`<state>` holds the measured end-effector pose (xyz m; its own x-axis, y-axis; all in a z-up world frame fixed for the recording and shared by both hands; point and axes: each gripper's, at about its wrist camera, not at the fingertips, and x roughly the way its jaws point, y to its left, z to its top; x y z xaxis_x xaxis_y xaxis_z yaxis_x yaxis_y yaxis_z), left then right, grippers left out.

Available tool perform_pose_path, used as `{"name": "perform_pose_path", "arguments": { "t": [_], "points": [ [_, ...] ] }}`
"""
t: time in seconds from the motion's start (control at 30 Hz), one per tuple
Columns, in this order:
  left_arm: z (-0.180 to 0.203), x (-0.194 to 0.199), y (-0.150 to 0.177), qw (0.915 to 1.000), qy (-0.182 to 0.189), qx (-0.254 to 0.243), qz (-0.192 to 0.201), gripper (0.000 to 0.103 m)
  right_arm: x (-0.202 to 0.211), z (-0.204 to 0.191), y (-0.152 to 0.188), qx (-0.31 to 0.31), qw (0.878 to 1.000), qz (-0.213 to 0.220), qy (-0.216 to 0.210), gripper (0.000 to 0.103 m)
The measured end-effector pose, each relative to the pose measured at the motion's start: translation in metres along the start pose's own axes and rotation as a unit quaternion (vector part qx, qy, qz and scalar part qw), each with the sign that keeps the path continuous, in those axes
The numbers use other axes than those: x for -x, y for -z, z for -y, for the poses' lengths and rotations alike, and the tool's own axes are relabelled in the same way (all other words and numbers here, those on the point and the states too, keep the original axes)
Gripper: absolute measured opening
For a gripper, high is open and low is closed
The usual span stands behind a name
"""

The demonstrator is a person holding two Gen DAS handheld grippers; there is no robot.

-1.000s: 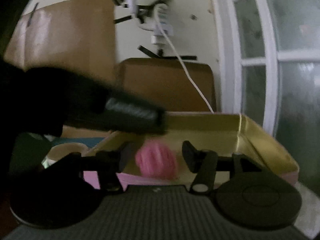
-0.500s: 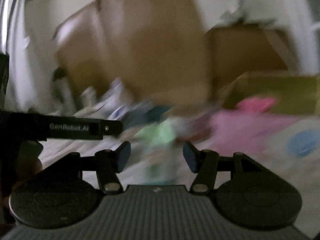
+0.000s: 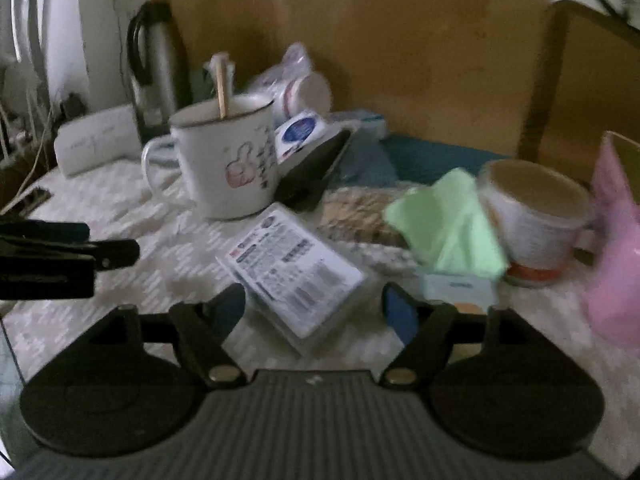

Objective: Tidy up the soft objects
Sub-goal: 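Move the left gripper to the white barcode package on the cloth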

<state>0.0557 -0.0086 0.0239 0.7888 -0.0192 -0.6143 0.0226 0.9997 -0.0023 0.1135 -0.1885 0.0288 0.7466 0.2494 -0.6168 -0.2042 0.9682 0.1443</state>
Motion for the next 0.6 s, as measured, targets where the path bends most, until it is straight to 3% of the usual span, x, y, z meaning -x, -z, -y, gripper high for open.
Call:
{"name": "perform_pose_path", "arguments": {
  "t": [0.1, 0.13, 0.23, 0.4, 0.47, 0.6],
  "points": [
    [-0.013, -0.001, 0.004, 0.9999, -0.011, 0.013, -0.001, 0.073, 0.004, -0.014, 0.000, 0.026, 0.999, 0.002, -0.022, 0.057],
    [-0.015, -0.001, 0.005, 0.9998, -0.013, 0.016, -0.001, 0.073, 0.005, -0.019, 0.001, 0.032, 0.999, 0.000, -0.031, 0.045],
    [-0.023, -0.002, 0.007, 0.9996, -0.021, 0.020, -0.001, 0.075, 0.017, -0.041, 0.011, 0.071, 0.996, -0.001, -0.061, 0.037],
    [-0.030, -0.005, 0.012, 0.9993, -0.020, 0.030, -0.005, 0.078, 0.026, -0.053, 0.015, 0.086, 0.992, -0.003, -0.094, 0.040],
    [-0.032, -0.005, 0.013, 0.9994, -0.015, 0.032, -0.004, 0.082, 0.034, -0.047, 0.017, 0.062, 0.994, 0.003, -0.087, 0.051],
    [-0.038, -0.003, 0.011, 0.9992, 0.004, 0.040, 0.001, 0.084, 0.040, -0.039, 0.014, 0.035, 0.997, 0.021, -0.069, 0.065]
  ]
}}
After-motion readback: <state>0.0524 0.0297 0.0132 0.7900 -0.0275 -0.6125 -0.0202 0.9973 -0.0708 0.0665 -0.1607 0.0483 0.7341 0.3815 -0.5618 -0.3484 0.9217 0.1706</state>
